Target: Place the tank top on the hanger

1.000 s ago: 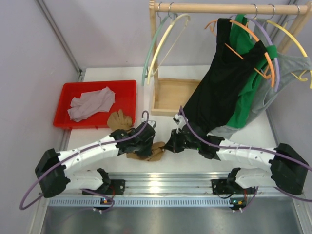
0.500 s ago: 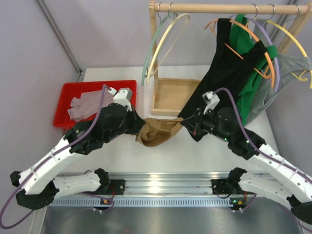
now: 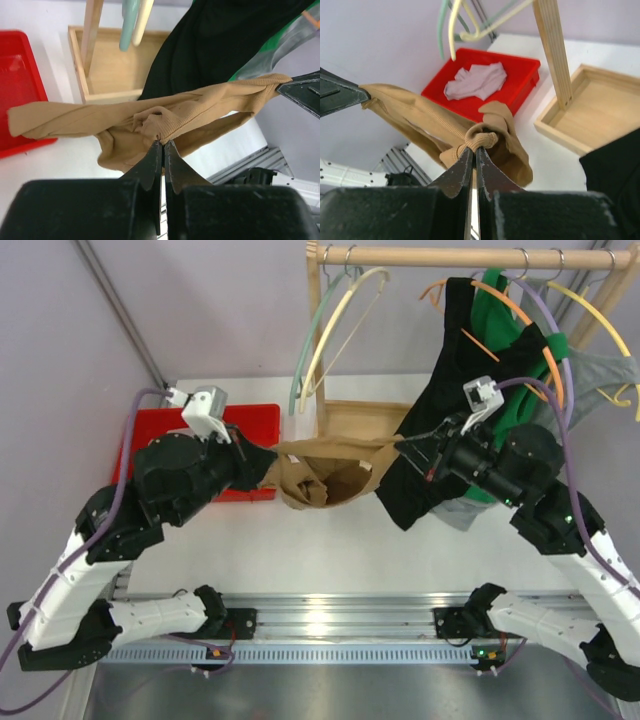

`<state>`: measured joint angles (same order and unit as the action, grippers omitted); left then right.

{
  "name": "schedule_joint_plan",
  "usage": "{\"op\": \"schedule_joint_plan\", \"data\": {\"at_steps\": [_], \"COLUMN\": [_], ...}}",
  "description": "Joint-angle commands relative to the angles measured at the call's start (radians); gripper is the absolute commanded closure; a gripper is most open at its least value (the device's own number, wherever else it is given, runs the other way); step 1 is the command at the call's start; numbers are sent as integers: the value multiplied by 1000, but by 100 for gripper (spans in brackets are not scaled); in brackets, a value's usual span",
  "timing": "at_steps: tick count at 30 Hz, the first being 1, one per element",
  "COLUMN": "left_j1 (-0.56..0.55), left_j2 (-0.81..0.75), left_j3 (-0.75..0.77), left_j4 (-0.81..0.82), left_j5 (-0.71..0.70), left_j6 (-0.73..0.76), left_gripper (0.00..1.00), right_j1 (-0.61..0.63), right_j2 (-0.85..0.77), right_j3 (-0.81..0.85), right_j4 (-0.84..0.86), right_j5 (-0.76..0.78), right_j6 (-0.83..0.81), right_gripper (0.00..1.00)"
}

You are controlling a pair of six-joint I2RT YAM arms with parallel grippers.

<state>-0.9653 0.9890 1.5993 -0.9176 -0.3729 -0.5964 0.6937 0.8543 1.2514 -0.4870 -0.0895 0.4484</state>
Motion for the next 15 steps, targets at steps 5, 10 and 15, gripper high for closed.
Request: {"op": "schedule_joint_plan", "data": {"at_steps": [5,10,15], "left_j1": [-4,-4,-4], "left_j2": [22,45,57], "left_j3": [168,214,220], "left_j4": [91,123,100], "left_j5": [-47,-47,-72], "left_j6": [129,156,146], "left_gripper": [100,100,100], "right_j1": [-20,-22,-23], "right_j2": [87,155,196], "right_j3": [297,420,480], "right_j4": [-10,-36,-65], "right_j5": [19,37,40], "right_j6": [-62,-86,-99], "right_gripper": [100,100,100]}}
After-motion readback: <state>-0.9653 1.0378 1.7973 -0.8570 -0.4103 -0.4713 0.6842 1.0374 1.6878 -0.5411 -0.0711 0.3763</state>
